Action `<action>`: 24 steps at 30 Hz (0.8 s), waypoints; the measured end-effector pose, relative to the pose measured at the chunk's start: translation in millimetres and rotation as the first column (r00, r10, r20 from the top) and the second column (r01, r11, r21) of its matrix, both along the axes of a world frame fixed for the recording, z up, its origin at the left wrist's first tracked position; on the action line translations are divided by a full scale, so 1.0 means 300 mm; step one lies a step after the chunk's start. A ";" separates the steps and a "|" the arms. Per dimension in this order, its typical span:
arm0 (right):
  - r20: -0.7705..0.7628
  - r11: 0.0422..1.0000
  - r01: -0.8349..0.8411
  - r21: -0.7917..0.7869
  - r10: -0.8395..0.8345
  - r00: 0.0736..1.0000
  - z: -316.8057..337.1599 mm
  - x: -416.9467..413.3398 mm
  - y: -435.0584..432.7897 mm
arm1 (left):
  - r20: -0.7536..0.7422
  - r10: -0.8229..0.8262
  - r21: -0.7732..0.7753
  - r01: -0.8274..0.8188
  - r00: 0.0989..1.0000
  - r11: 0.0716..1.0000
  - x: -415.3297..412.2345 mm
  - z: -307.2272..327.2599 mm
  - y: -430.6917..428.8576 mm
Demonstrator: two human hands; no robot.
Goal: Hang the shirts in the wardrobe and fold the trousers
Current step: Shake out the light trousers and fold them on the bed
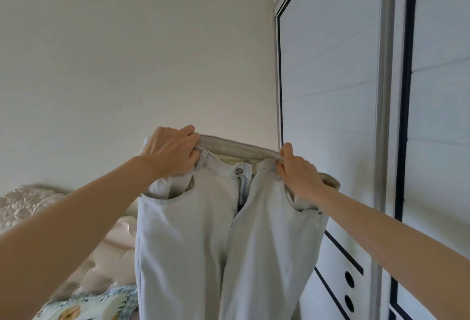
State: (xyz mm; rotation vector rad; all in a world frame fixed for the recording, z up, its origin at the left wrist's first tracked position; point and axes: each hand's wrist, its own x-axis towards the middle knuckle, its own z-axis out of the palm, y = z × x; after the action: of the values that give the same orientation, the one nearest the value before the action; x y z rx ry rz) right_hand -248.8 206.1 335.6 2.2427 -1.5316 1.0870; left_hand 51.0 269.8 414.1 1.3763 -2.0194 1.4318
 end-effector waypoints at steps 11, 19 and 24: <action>-0.320 0.996 -0.071 -0.044 0.054 0.946 0.265 -0.074 0.062 | -0.514 0.108 0.499 0.194 0.851 0.845 0.027 -0.025 0.057; -0.236 0.978 -0.200 0.058 0.208 0.949 0.300 -0.111 0.055 | -0.785 0.411 0.611 0.689 0.464 0.389 0.006 -0.032 0.211; -0.319 0.950 -0.235 0.204 0.291 0.902 0.162 -0.039 0.013 | -0.689 0.406 0.719 0.495 0.600 0.487 0.047 -0.186 0.193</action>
State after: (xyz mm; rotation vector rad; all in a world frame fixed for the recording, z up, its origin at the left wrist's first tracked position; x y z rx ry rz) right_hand -260.4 210.2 384.3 2.6381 -1.2335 0.5906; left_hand 65.2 327.8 358.4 1.7717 -2.0072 -0.5762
